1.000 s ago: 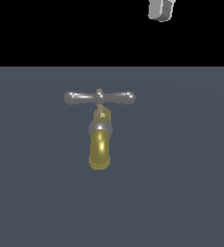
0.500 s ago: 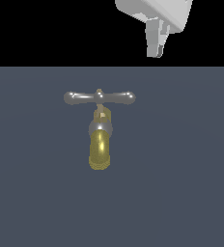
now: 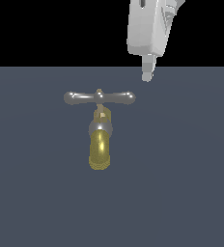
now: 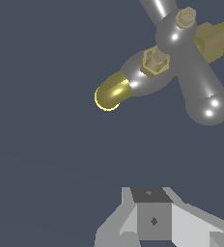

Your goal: Turn on the faucet by rotating a designated handle.

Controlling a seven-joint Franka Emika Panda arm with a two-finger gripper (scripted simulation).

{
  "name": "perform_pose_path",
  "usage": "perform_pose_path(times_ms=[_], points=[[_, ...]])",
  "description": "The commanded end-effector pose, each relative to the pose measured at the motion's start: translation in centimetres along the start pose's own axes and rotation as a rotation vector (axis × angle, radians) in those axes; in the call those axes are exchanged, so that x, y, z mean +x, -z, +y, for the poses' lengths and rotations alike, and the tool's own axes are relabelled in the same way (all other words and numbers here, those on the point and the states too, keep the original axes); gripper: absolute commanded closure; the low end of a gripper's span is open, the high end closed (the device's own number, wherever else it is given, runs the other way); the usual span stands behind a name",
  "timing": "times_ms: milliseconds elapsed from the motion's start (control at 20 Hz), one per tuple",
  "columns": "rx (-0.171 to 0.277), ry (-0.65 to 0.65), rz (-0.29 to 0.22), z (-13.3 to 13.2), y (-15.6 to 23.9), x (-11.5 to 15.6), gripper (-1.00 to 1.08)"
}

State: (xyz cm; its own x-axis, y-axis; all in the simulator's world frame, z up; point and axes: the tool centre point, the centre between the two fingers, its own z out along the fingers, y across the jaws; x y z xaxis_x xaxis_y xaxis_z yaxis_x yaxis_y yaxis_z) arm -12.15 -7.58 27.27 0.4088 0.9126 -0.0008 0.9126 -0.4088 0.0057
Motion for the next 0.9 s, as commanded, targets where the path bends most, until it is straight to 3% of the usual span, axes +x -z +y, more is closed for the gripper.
perform_pose_path(times_ms=[0, 850], points=[[0.0, 0.059, -0.001, 0.7, -1.1, 0.4, 1.08], [0.004, 0.372, 0.001, 3.7, -6.7, 3.4, 1.08]])
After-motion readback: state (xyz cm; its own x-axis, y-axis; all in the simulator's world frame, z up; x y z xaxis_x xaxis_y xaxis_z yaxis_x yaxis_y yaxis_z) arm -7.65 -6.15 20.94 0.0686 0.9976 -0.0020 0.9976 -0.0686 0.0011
